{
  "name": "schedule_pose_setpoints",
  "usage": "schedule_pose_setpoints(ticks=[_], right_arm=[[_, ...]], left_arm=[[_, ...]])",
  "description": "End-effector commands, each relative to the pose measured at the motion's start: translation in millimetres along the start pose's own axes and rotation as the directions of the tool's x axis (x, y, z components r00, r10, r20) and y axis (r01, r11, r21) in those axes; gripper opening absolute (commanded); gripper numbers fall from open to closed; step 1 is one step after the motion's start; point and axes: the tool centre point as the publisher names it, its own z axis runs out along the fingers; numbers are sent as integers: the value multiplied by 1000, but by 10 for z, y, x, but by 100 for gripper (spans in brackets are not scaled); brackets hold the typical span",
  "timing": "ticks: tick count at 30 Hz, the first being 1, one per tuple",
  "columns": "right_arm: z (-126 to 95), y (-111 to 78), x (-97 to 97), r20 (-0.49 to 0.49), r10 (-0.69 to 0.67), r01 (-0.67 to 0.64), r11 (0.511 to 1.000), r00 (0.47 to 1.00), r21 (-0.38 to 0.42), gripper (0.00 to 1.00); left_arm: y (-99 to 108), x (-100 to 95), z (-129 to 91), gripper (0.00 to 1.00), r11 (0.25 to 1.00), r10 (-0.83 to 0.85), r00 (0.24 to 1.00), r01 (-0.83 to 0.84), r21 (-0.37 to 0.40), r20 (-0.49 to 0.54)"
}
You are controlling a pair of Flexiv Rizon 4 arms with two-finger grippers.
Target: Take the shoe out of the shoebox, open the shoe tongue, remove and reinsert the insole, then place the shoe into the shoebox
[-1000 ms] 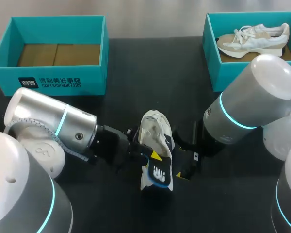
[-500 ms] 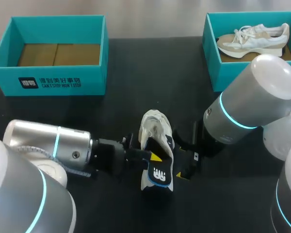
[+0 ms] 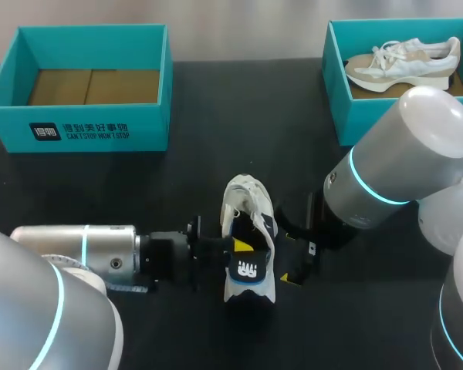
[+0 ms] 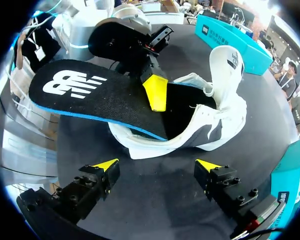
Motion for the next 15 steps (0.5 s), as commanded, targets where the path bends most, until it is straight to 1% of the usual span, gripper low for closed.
schedule_pose_setpoints(ticks=[1,9,15], right_arm=[[12,4,15,3,1,-1,1000,1000,1,100],[12,4,15,3,1,-1,1000,1000,1,100],[12,4,15,3,1,-1,1000,1000,1,100]], left_arm=[[166,19,53,0,1000,-3,999,2,17,50],[232,-19,69,0,1000,-1,998,0,27,59],[231,-23,70,0,1000,-1,999,-1,24,53]])
